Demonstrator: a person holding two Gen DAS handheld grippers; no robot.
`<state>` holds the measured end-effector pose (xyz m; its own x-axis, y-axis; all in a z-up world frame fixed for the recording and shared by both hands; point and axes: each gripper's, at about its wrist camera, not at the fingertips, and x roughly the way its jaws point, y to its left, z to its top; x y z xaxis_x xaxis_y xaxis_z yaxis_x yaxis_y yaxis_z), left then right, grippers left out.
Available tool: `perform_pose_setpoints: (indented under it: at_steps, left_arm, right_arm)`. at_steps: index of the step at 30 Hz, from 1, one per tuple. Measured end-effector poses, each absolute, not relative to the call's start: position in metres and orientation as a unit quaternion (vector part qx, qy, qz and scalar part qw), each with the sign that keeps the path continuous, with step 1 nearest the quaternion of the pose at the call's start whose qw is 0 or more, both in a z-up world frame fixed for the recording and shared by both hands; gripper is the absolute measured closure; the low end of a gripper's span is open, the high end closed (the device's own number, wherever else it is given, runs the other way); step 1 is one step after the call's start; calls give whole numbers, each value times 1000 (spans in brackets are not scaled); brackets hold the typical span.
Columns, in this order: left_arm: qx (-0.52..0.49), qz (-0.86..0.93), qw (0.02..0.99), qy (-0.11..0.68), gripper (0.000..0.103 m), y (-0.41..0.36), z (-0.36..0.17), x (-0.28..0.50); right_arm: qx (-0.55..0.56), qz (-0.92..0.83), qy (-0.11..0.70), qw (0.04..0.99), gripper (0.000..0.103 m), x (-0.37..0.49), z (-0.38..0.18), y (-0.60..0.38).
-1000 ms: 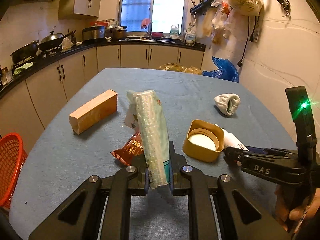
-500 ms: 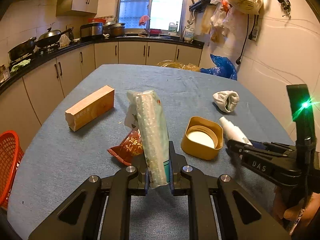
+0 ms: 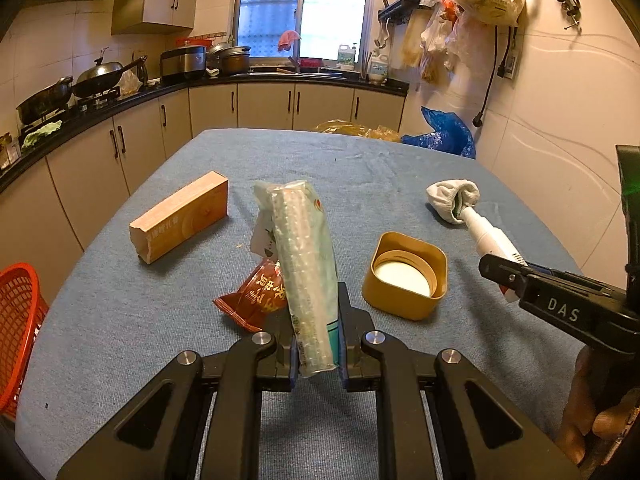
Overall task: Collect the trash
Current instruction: 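Lift the bubble-wrap roll with the left gripper while the right lifts the spray bottle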
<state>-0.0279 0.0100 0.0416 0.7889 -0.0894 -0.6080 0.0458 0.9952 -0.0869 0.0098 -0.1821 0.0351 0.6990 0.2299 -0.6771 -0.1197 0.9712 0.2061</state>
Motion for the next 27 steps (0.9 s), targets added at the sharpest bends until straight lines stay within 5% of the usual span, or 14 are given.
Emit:
perform_pose_setpoints:
  at_steps: [27]
  left_arm:
    - [-35, -44, 949, 309, 90, 18, 43, -37]
  right_arm:
    - [98, 125, 339, 927, 71, 0, 48, -182]
